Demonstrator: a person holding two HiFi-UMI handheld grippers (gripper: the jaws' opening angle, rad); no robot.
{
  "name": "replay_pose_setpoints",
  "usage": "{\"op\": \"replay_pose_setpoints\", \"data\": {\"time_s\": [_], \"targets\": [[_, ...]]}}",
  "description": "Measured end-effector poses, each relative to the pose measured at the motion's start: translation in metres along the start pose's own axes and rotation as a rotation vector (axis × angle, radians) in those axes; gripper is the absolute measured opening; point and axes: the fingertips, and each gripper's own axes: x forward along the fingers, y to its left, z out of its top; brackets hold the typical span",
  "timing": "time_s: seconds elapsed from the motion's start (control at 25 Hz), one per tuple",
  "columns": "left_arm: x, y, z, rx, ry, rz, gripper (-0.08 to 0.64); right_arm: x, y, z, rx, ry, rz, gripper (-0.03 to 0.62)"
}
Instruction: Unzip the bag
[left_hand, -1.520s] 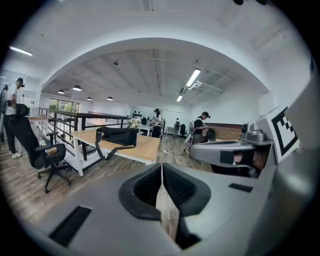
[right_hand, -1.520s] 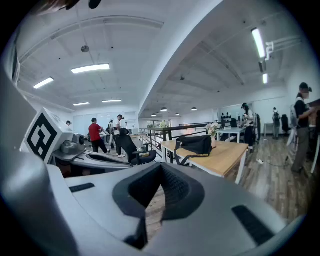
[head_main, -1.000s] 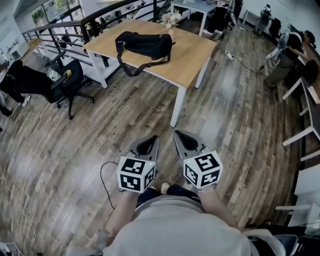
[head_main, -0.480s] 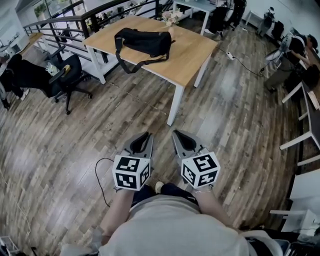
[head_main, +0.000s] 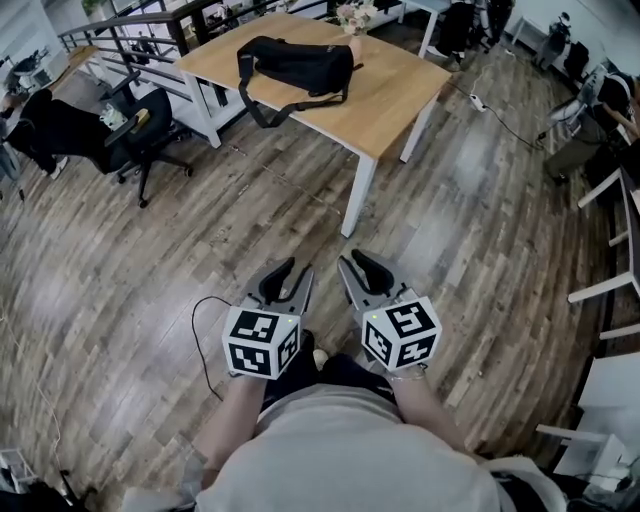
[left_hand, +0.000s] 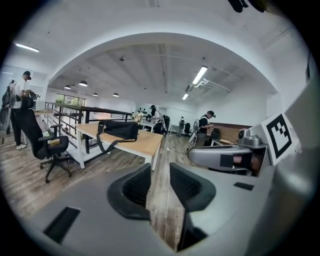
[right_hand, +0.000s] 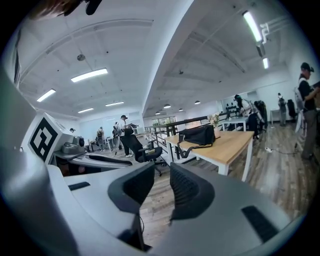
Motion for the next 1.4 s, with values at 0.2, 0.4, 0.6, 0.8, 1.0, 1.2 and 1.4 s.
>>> {"op": "replay_pose_setpoints", "data": {"time_s": [0.2,0.4,0.6,0.8,1.0,1.2,1.4], "targets": [[0.009,0.011,0.0,-0.009,0.014,0.016,0.112,0.011,-0.009,-0.001,0.016,0.012,0.002,0.103],[0.033,0.037,-0.005,-0.031,0.054,0.006,0.112,0.039,-0.019,-0.006,0.037,0.036,0.001,0.103],[0.069,0.073,0.011,-0.039,0.058,-0.031,0.112,0.082,-0.041,0.006,0.041,0.041,-0.03,0.103],[0.107,0.121,0.037,-0.05,0.057,-0.06,0.112,0.142,-0.055,0.035,0.025,0.041,-0.04,0.103],[0.141,0.161,0.071,-0.013,0.063,-0.117,0.112,0.197,-0.065,0.06,0.044,0.034,-0.071,0.103],[0.17,0.214,0.096,-0.014,0.069,-0.118,0.112,0.252,-0.072,0.084,0.037,0.03,-0.093,0.103],[0.195,0.246,0.117,-0.006,0.053,-0.178,0.112,0.292,-0.079,0.098,0.06,0.024,-0.121,0.103]]}}
